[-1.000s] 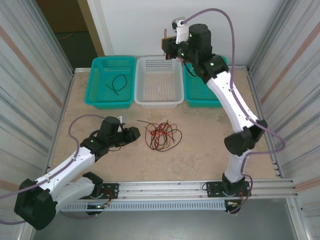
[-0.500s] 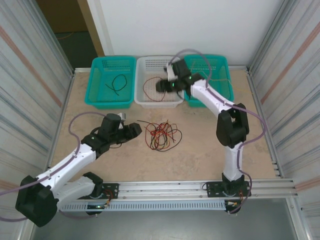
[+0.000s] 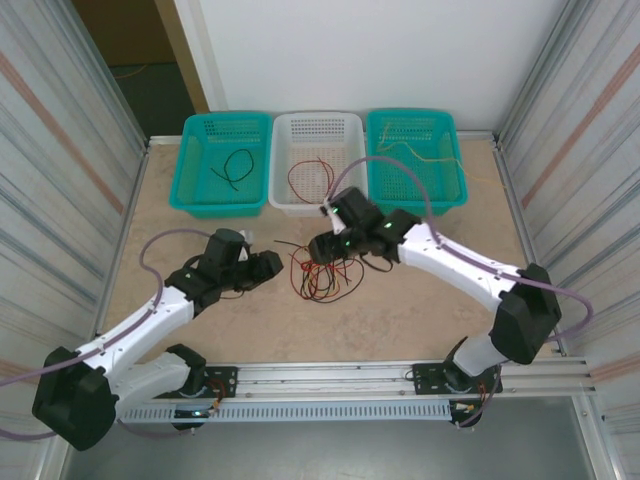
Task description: Untangle the cables
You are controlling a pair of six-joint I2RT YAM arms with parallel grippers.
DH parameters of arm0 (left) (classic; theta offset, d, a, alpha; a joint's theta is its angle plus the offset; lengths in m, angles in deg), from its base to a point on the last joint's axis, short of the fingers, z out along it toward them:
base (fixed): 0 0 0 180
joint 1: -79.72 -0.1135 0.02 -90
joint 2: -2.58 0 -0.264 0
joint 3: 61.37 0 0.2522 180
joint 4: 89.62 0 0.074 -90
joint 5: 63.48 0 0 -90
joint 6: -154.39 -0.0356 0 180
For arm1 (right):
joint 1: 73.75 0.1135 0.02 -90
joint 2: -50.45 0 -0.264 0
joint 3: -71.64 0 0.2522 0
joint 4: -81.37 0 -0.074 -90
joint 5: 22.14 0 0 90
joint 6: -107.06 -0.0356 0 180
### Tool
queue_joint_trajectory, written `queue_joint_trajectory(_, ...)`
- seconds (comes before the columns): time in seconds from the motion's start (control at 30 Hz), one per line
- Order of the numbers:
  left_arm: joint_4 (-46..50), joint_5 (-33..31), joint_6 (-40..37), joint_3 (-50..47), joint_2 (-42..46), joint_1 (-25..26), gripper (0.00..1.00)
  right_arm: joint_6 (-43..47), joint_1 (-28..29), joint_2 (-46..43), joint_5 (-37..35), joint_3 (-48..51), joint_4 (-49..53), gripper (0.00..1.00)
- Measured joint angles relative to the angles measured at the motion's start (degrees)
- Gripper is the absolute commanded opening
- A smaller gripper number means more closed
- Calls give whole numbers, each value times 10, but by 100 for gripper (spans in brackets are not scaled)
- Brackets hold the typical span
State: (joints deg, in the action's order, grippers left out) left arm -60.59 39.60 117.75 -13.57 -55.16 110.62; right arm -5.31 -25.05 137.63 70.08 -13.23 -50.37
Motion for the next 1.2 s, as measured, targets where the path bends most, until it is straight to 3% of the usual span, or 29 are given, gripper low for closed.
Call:
queue_joint_trajectory(0.1, 24, 4, 5, 0, 10, 0, 49, -5, 33, 33, -27, -3, 22, 72)
queue_joint_trajectory(0.4, 92, 3, 7, -8, 105, -6, 54, 8, 42, 145, -135, -95, 83, 68)
queue_joint_trajectory(0.57, 72, 14, 9, -23, 68, -20, 50, 24, 37, 177, -146, -97, 90, 61)
queue_joint_trajectory(0.63, 61, 21, 9, -24, 43, -20, 50, 29, 32, 189, -145, -97, 89, 52)
queue_joint_trajectory(0.77, 40, 32, 9, -24, 14, -20, 49, 31, 26, 200, -153, -96, 91, 24)
queue_joint_trajectory(0.87, 37, 37, 9, -24, 9, -20, 48, 28, 29, 199, -161, -89, 91, 13)
queue_joint_trajectory(1.03, 37, 43, 9, -24, 11, -20, 47, 27, 50, 168, -161, -78, 97, 4)
queue_joint_trajectory(1.2, 33, 49, 9, -24, 24, -20, 46, 30, 72, 73, -142, -77, 85, 4)
